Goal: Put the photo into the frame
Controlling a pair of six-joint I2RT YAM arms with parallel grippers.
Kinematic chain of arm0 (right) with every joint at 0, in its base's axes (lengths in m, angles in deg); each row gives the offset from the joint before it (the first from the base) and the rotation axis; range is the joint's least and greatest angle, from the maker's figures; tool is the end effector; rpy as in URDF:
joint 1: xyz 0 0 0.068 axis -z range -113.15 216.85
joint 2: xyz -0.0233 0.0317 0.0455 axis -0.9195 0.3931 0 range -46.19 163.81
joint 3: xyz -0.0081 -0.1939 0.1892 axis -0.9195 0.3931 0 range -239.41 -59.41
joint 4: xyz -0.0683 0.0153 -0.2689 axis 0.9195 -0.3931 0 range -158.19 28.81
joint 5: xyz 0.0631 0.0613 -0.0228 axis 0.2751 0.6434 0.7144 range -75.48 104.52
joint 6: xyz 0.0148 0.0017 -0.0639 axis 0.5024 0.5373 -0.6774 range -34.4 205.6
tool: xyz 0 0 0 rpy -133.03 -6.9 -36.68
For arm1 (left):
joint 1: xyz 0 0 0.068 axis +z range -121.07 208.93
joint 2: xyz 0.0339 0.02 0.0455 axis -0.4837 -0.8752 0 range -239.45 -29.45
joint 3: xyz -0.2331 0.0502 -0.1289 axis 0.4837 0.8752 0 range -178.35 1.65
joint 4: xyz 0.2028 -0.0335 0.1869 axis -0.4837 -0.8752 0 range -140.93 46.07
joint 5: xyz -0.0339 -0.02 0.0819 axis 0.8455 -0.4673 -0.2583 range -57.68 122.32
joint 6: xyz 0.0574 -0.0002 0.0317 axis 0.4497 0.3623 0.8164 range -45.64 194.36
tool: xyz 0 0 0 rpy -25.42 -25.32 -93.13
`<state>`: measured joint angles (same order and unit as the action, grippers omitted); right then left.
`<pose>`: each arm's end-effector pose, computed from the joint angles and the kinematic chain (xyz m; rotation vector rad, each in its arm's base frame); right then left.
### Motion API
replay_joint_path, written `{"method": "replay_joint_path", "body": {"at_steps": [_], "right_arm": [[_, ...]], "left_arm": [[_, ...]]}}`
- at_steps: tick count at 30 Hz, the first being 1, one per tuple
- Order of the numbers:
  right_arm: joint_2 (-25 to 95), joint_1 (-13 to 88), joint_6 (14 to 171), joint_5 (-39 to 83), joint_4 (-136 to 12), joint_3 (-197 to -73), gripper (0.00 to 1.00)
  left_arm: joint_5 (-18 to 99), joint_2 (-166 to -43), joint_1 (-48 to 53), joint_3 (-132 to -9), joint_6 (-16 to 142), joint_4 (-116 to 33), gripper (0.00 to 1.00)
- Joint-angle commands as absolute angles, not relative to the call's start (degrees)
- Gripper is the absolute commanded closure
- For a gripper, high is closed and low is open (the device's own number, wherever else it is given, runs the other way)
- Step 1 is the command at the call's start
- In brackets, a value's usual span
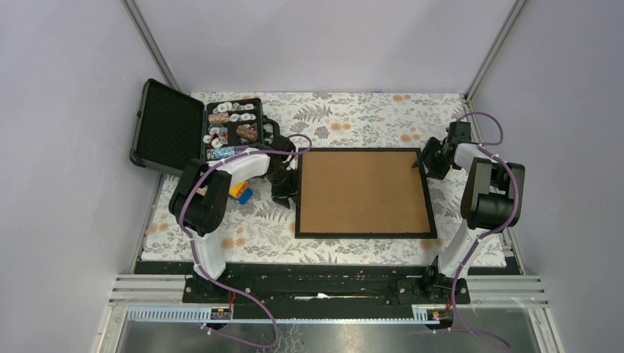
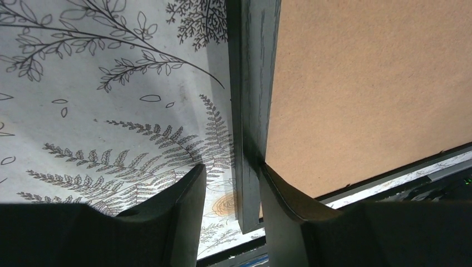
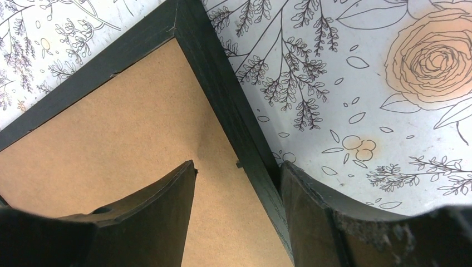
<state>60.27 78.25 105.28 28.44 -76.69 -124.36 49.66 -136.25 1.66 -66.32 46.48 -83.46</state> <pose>0.3928 -0.0665 0.1319 0.5969 2.4925 0.3667 0.3153 -0.1799 0.1260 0.0311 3.0523 -0.5566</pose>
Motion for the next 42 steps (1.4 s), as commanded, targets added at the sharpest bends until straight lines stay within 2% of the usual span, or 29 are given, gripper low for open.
{"method": "replay_joint_path", "body": {"at_steps": [1, 16, 23, 28, 34, 36, 39, 42], "right_arm": [[62.2, 76.2, 104.9, 28.9, -78.3, -122.1, 0.36], [61.9, 75.1, 104.6, 28.8, -78.3, -122.1, 0.37], [61.2, 74.4, 104.6, 28.3, -77.8, -121.9, 0.37], [60.3, 73.8, 104.3, 27.5, -77.9, -121.6, 0.37], [61.0, 73.8, 104.2, 27.4, -78.1, -121.8, 0.37], [61.0, 73.8, 104.1, 27.2, -78.2, -122.0, 0.37], [61.0, 73.8, 104.0, 26.9, -78.4, -122.0, 0.37], [60.9, 73.8, 103.9, 26.7, -78.7, -122.0, 0.37]], "left_arm": [[44.4, -142.6, -0.4, -66.3, 46.2, -80.1, 0.56], [38.0, -151.6, -4.7, -72.7, 41.8, -83.8, 0.56], [25.2, -159.3, -7.7, -79.9, 40.3, -92.4, 0.56], [22.9, -160.3, -10.8, -84.6, 40.1, -95.2, 0.52], [32.0, -144.0, -9.8, -84.6, 45.0, -89.3, 0.35], [34.3, -140.9, -7.4, -85.6, 45.4, -88.4, 0.33], [37.8, -141.7, -2.6, -88.1, 46.2, -88.0, 0.36], [42.1, -145.8, 1.3, -92.1, 46.5, -88.9, 0.49]]}}
